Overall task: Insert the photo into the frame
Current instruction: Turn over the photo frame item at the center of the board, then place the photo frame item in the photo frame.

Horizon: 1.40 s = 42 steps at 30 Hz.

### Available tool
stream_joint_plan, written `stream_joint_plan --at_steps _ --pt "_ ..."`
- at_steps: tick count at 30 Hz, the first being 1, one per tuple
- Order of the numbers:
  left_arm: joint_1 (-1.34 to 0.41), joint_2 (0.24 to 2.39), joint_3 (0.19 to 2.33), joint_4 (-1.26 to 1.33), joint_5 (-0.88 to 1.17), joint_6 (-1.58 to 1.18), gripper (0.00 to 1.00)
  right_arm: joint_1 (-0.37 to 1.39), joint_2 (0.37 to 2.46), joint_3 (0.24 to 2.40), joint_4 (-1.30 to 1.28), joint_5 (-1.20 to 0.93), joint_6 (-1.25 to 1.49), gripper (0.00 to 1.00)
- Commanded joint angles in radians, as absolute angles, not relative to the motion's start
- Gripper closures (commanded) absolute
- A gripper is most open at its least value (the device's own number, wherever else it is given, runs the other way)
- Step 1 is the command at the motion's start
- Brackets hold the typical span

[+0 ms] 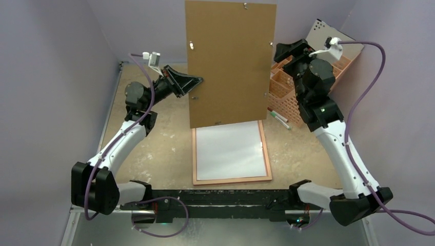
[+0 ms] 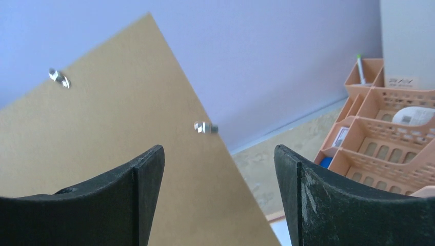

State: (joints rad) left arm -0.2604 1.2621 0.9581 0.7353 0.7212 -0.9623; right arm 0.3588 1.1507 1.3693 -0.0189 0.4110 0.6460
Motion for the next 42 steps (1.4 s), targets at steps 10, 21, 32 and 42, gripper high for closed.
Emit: stream_joint_plan --at_steps 10,21,32,42 --pt "-0.249 1.143 0.729 1.15 0.69 -1.211 1.0 0.267 1.339 1.558 -0.152 0.406 0.635 0.23" --pt "-0.249 1.118 0.656 1.178 0.644 -1.273 1.0 0.256 1.294 1.446 -0.116 0.047 0.496 0.29" --pt "-0.249 1.22 0.605 1.36 0.588 -1.411 1.0 0.256 1.176 1.291 -0.185 -0.098 0.399 0.3" --pt "-0.249 1.175 0.483 1.361 0.659 -1.382 1.0 0.256 1.195 1.397 -0.202 0.054 0.446 0.41"
